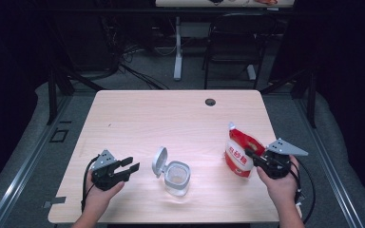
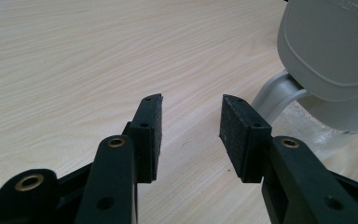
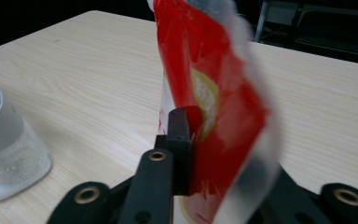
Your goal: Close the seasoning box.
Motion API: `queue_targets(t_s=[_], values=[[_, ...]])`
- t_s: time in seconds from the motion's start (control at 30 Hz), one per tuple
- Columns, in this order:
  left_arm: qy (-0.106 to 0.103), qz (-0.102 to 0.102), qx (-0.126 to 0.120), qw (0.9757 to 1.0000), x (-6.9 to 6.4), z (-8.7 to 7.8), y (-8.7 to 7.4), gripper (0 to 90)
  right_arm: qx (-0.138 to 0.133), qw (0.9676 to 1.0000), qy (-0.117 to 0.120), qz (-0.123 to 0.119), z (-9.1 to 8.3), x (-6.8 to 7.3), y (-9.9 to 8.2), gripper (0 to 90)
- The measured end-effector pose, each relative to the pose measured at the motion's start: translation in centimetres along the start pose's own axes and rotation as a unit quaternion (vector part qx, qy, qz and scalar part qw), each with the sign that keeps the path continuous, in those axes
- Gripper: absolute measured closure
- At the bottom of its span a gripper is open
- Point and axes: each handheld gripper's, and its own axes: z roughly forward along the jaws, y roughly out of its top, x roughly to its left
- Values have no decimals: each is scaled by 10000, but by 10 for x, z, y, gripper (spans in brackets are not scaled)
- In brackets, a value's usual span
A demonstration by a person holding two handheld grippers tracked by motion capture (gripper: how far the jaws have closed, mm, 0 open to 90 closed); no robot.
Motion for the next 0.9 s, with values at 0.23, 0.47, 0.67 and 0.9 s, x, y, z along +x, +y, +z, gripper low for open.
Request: queue_targets(t_s=[0.23,0.47,0.67,0.9], values=[[7,8,4,10000,0,0,0,596,88,9999,70,-25,0,2,1,900],[4,17,9,10000,0,0,0,596,101,9999,67,-39,1,7,2,900],[21,3,-2,10000,0,0,0,596,84,9999,95,-92,3,10,5,900],[17,-1,-2,10000,0,0,0,596,73,9999,134,-37,2,11,6,900]])
